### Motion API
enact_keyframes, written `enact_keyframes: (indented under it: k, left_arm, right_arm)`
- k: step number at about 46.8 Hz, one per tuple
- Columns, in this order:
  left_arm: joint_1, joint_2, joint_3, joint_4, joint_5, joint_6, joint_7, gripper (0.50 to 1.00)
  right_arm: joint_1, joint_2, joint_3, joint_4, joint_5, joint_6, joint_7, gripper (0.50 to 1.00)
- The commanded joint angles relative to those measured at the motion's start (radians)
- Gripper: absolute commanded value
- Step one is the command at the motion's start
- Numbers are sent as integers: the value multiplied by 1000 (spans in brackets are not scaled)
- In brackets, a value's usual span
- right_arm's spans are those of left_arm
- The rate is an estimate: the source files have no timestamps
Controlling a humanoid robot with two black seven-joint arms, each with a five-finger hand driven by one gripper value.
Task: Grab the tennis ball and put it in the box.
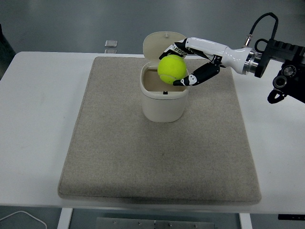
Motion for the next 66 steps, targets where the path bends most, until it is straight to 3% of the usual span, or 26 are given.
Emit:
enact_keyframes:
  k: [1,7,32,45,59,66]
  left_arm:
    - [0,0,0,0,0,0,1,992]
    - [0,0,0,0,0,0,1,992]
    - [0,0,0,0,0,0,1,992]
    - [0,0,0,0,0,0,1,992]
    - [0,0,0,0,0,0,-1,992]
    - [0,0,0,0,1,0,1,992]
  right_arm:
    - [0,0,-1,0,0,0,0,795]
    - [-1,0,-1,0,-2,0,0,819]
    - [2,-9,-1,3,3,21,2,829]
    - [6,-67,-1,1,163,187,0,860]
    - [-11,-166,-8,-12,279,298,-3,862]
    - [-47,-187,-12,-51,383,308,-38,862]
